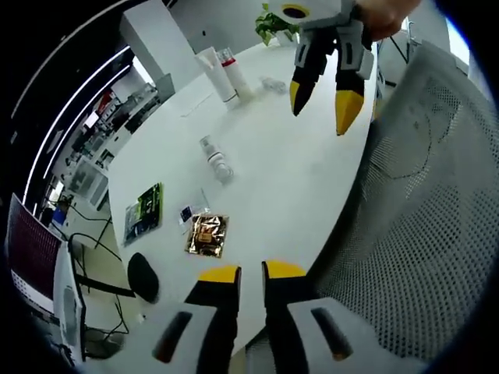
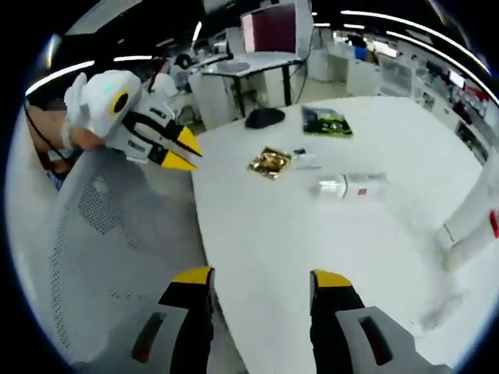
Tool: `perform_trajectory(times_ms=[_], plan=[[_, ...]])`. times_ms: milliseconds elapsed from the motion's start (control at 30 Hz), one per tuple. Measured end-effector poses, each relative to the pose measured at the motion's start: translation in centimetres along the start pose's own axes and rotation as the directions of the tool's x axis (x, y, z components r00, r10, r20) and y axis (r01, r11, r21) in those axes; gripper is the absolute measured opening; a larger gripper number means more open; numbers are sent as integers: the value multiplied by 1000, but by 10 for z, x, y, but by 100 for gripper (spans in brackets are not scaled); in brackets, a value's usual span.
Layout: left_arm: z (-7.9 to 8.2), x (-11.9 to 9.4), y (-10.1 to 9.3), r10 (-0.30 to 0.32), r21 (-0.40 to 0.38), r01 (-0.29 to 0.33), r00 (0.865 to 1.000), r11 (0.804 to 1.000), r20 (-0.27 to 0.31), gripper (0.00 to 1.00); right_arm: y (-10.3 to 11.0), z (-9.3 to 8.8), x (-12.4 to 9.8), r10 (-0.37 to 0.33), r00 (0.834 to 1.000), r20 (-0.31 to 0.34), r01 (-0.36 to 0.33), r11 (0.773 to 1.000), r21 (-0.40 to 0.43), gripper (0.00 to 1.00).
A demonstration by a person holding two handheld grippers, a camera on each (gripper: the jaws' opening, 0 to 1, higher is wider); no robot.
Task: Arrange the skincare products in the storage area until every visible bottle or jar stands upright without overlapping.
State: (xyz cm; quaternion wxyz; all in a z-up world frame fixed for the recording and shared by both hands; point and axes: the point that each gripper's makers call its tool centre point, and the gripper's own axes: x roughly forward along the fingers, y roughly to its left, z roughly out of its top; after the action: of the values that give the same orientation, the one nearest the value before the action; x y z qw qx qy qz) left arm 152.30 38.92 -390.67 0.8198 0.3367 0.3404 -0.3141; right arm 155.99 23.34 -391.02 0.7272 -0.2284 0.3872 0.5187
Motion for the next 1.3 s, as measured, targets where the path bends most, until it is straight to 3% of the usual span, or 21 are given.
perform_trajectory(times_ms=[167,367,467,567,667,767,967,1033,1133,1300], plan=[[-1,1,0,-1,-1,1,1000,1000,-8,6,-37,17,11,-36,997,-64,21,975,-223,54],[-1,-1,0,1,-12,-1,1000,1000,-6,6,-70,32,25,-53,989,-135,-7,911,-412,61],[0,-2,1,6,-15,-6,1000,1000,-1,5,-84,39,36,-79,980,-180,-29,849,-528,61],[1,-3,2,13,-25,-12,1000,1000,2,5,-92,42,49,-101,962,-253,-90,759,-645,63],[2,-3,3,19,-44,-19,1000,999,0,5,-100,47,64,-108,950,-292,-141,685,-715,65],[-1,-2,3,15,-44,-15,1000,999,-11,5,-109,53,78,-119,938,-326,-184,627,-757,64],[-3,1,4,12,-61,-13,1000,998,-15,4,-123,58,98,-113,904,-412,-286,555,-781,59],[-3,1,5,14,-65,-15,1000,998,-16,4,-125,55,103,-107,882,-459,-349,507,-788,54],[-3,1,6,18,-71,-19,1000,997,-16,4,-125,55,107,-101,873,-477,-376,483,-791,46],[-3,1,10,33,-86,-34,999,996,-12,4,-124,53,111,-86,857,-507,-414,470,-780,34]])
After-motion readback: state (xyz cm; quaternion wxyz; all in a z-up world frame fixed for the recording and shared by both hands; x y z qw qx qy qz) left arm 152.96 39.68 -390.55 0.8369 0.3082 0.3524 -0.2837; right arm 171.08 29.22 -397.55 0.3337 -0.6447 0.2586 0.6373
